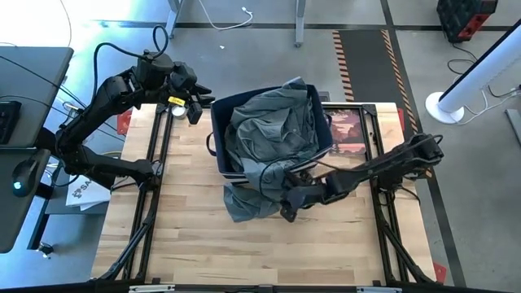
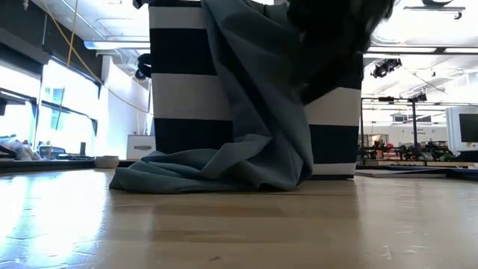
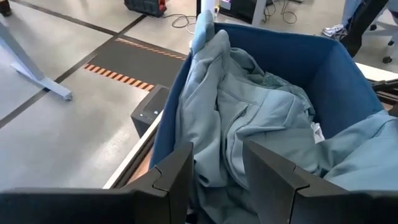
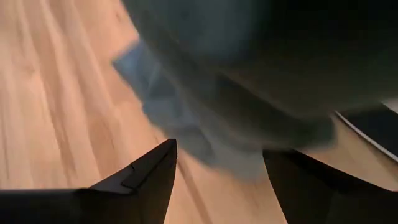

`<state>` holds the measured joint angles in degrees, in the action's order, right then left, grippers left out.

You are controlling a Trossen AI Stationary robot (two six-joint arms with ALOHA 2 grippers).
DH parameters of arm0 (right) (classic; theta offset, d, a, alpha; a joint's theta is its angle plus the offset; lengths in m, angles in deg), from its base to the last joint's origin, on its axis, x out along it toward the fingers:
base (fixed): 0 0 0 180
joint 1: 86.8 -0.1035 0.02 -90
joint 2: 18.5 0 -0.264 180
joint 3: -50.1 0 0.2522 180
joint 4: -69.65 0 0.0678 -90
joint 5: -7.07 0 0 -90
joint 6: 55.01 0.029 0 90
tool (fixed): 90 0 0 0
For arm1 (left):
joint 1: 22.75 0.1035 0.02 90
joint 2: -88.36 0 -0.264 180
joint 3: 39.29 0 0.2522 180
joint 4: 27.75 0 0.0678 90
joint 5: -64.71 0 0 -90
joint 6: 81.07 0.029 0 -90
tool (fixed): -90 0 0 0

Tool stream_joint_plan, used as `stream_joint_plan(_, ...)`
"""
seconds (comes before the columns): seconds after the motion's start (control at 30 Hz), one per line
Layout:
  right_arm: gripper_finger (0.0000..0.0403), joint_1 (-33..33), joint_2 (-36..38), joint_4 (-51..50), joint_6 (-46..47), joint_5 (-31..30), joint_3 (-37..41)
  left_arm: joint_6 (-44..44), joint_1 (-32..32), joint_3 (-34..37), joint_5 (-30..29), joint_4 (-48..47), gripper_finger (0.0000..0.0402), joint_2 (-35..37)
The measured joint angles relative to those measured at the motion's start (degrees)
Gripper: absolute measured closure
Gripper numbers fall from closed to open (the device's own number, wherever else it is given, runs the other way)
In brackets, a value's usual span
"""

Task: Sort clothes
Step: Put the gray pants into the blue bin

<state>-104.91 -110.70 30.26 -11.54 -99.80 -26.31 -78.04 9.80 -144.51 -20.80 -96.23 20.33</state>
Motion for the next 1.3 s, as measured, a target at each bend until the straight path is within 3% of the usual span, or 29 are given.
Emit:
stream_joint_plan(0.17,0.0200,2.60,-1.99,13.26,0.23,-1.67,4.92,-1.32,0.00,0.00,0.02,0.02,0.0266,0.00)
stream_joint_plan(0.37,0.0378,7.46,-1.04,16.62,-0.63,13.03,1.79,-1.90,0.00,0.00,0.09,0.30,0.0266,0.00)
stream_joint_plan(0.6,0.0399,12.51,5.20,16.65,-8.79,28.50,-9.97,-2.39,0.00,0.00,0.08,1.94,0.0266,0.00)
stream_joint_plan(0.77,0.0399,17.89,8.13,16.57,-15.62,32.06,-21.25,-2.39,0.00,0.00,0.04,2.01,0.0266,0.00)
stream_joint_plan(0.87,0.0400,21.74,8.41,16.70,-26.13,24.88,-29.37,-2.37,0.00,0.00,0.05,2.52,0.0266,0.00)
stream_joint_plan(1.07,0.0402,28.00,7.56,17.14,-40.22,-10.06,-40.60,-2.37,0.00,0.00,0.04,4.79,0.0266,0.00)
stream_joint_plan(1.13,0.0402,30.20,7.49,14.53,-40.85,-12.57,-40.88,-2.37,0.02,0.00,0.02,5.59,0.0266,0.00)
stream_joint_plan(1.3,0.0402,33.75,6.78,-1.98,-32.70,-2.73,-38.07,-2.37,0.02,0.00,-0.09,5.50,0.0266,0.00)
